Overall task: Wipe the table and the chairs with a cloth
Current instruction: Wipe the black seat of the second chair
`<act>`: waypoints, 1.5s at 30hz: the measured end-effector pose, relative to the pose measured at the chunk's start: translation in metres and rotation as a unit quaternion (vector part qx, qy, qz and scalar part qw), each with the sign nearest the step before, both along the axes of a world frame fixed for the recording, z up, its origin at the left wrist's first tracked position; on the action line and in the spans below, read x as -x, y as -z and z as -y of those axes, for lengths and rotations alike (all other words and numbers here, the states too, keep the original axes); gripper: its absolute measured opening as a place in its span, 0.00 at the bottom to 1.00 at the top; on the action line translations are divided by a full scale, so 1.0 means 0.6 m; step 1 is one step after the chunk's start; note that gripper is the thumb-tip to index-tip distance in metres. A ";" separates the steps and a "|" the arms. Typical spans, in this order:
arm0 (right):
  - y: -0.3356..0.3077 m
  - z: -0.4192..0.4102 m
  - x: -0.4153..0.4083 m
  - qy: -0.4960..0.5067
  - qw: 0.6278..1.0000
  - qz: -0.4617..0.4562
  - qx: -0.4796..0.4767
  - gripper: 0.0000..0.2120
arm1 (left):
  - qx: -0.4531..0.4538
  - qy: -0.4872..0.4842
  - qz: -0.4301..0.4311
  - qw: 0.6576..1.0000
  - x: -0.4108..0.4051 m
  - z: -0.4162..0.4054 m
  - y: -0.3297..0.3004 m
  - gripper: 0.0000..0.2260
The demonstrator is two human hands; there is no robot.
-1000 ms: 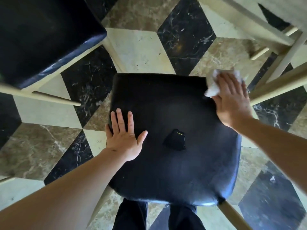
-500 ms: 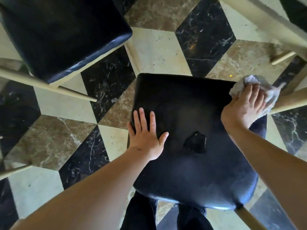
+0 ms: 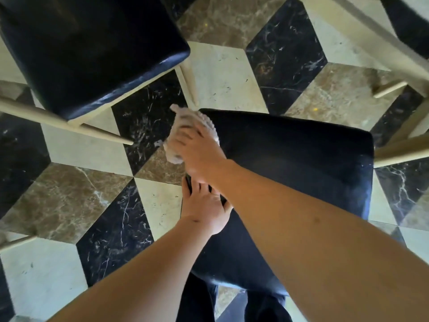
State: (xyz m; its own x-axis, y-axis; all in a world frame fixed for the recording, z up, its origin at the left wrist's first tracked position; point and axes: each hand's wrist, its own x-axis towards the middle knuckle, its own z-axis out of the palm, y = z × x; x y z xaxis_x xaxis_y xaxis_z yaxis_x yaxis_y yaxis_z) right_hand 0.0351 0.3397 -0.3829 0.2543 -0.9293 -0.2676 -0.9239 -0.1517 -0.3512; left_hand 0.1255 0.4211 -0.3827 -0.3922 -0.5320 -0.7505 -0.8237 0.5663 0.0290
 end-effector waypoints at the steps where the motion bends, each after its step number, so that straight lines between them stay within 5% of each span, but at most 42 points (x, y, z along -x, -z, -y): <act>1: 0.005 -0.021 -0.002 -0.024 1.000 -0.002 -0.006 0.24 | 0.015 0.010 -0.005 1.000 -0.004 -0.001 -0.004 0.40; 8: -0.003 -0.117 0.117 -0.024 0.997 0.071 0.020 0.32 | 0.063 -0.023 -0.030 0.997 -0.010 -0.010 -0.003 0.39; 14: -0.004 -0.316 0.277 0.109 0.992 0.054 0.036 0.35 | 0.073 -0.030 -0.034 0.996 -0.011 -0.010 -0.004 0.38; 21: -0.010 -0.449 0.376 0.331 0.942 0.029 0.043 0.26 | 0.096 -0.094 -0.023 0.991 0.001 -0.049 -0.007 0.35; 24: -0.014 -0.448 0.330 0.475 0.879 0.026 0.029 0.27 | 0.091 -0.125 -0.023 0.988 0.011 -0.067 -0.014 0.34; 28: -0.021 -0.461 0.248 0.677 0.735 0.029 0.024 0.31 | 0.071 -0.159 -0.031 0.984 0.018 -0.096 -0.031 0.33; 33: -0.028 -0.461 0.198 0.739 0.673 0.026 -0.005 0.33 | 0.023 -0.166 -0.030 0.985 -0.004 -0.137 -0.060 0.33; 36: -0.028 -0.435 0.186 0.725 0.689 0.016 -0.011 0.32 | 0.011 -0.202 -0.079 0.976 -0.002 -0.134 -0.076 0.29; 41: -0.014 -0.364 0.057 0.581 0.814 0.006 -0.025 0.34 | 0.023 -0.284 -0.135 0.949 -0.025 -0.076 -0.097 0.28; 45: -0.009 -0.296 -0.034 0.485 0.874 0.029 0.007 0.39 | 0.033 -0.388 -0.133 0.912 -0.034 -0.035 -0.107 0.28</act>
State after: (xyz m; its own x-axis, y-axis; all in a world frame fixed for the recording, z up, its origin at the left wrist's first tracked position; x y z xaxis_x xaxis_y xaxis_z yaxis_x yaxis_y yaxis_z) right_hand 0.0554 0.5175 -0.3776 -0.6417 -0.7187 -0.2678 -0.6017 0.6883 -0.4053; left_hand 0.1460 0.4420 -0.3186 -0.0427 -0.7667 -0.6406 -0.9458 -0.1756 0.2733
